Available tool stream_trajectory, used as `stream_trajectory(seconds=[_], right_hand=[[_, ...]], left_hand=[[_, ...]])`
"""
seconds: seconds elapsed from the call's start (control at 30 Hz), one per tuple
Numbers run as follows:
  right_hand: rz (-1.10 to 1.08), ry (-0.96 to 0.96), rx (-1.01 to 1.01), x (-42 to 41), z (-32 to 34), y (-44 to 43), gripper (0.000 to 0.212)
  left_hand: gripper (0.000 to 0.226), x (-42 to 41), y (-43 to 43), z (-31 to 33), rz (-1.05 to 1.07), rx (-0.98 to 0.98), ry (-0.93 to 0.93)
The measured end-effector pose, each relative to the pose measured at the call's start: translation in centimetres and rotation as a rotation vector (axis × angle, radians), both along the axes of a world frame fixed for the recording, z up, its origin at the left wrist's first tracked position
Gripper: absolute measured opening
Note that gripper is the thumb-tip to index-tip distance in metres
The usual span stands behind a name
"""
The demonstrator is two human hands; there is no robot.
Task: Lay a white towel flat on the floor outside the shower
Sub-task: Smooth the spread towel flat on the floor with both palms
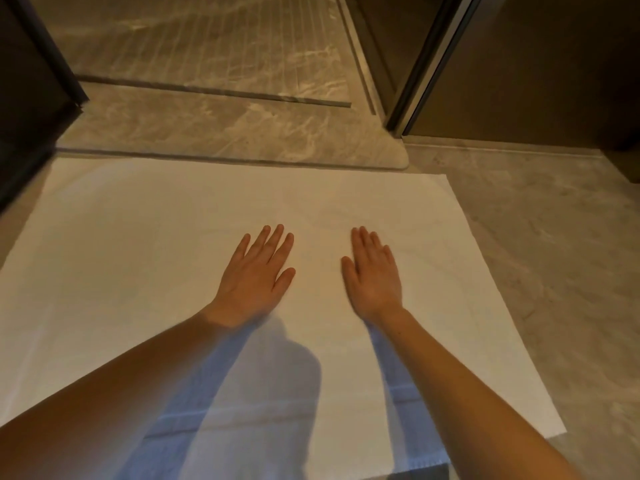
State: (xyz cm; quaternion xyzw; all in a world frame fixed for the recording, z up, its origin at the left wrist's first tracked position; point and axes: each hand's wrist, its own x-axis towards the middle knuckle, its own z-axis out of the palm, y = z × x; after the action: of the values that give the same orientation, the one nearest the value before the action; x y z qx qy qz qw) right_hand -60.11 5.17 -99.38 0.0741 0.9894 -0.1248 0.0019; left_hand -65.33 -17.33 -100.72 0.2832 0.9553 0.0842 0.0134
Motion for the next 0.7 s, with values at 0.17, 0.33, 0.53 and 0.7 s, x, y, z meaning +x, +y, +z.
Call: stream_trajectory(seconds=[0.17, 0.33, 0.53, 0.7], right_hand=[[-0.027, -0.03, 0.01, 0.4, 0.5, 1.4, 0.061], [-0.134, -0.101, 0.033, 0.2, 1.6, 0.1, 0.06], [0.091, 0.019, -0.149, -3.7, 3.2, -11.9, 0.057], [0.28, -0.006, -0.132, -5.7, 2.7, -20.6, 0.058]], left_hand=[[0.062, 0.0, 0.1, 0.0, 0.017, -0.01, -0.003], [0.06, 0.3, -1.9, 1.0, 0.037, -0.01, -0.067], [0.06, 0.4, -9.1, 2.2, 0.213, -0.054, -0.098], [0.058, -0.2, -14.5, 2.8, 0.31, -0.111, -0.124]])
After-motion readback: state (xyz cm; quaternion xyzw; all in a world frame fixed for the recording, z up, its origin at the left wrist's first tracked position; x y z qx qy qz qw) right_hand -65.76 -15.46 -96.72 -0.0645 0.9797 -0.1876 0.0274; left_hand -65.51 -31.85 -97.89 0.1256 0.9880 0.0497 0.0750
